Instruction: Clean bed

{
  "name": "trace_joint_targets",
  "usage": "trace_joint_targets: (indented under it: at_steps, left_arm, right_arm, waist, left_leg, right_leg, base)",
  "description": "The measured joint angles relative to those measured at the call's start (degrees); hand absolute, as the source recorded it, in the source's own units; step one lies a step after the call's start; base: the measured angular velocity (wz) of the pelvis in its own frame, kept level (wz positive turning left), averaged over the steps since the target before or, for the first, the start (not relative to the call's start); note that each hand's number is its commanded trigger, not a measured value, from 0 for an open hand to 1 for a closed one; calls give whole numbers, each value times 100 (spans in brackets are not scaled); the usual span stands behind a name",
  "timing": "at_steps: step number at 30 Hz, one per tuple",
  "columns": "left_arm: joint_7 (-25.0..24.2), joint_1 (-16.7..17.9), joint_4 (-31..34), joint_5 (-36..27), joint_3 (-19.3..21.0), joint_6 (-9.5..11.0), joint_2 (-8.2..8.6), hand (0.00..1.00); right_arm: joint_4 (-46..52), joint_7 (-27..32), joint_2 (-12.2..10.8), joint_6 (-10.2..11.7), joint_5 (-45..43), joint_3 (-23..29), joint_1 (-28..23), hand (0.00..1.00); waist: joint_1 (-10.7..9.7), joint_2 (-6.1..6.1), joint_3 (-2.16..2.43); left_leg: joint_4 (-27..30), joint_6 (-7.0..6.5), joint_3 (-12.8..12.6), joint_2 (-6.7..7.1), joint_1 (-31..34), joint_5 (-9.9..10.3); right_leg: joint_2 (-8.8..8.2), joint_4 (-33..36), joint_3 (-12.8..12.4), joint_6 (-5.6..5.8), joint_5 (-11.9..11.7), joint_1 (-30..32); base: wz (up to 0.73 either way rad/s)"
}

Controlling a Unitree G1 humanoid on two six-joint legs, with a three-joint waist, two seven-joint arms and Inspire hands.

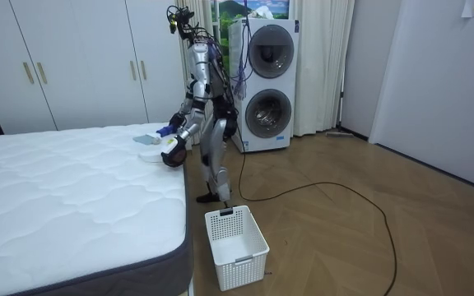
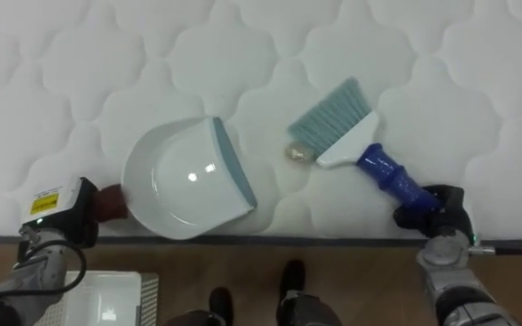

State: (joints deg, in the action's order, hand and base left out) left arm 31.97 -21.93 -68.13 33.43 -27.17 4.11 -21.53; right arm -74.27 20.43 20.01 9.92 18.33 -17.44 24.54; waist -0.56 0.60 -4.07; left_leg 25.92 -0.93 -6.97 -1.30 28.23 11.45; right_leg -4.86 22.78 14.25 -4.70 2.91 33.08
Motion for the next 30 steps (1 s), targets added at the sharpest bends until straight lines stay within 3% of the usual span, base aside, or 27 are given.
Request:
trace_joint_targets:
  at_steps: [16, 25, 30]
  left_arm:
    - [298, -6, -11, 114, -10, -5, -106, 100]
    - [548, -9, 5, 490, -124, 2, -304, 100]
    - [812, -38, 133, 650, -128, 23, -493, 100]
  right_arm:
    - [-212, -56, 62, -133, 127, 128, 34, 100]
    - [-198, -53, 396, -337, -125, 126, 180, 100]
    - [-206, 24, 509, -359, -400, 127, 331, 100]
  waist:
    - [-76, -67, 35]
    - [-166, -296, 28]
    - [-208, -319, 28]
  left_leg:
    - [24, -13, -2, 11, -1, -7]
    - [42, -71, -3, 106, 35, -26]
    - [99, -106, 4, 99, 224, -1]
  right_leg:
    - [-27, 51, 1, 4, -15, -3]
    - [-102, 199, -24, 117, 86, 74]
    - [-105, 185, 2, 71, -9, 216]
  base:
    - [0]
    - [3]
    - [1]
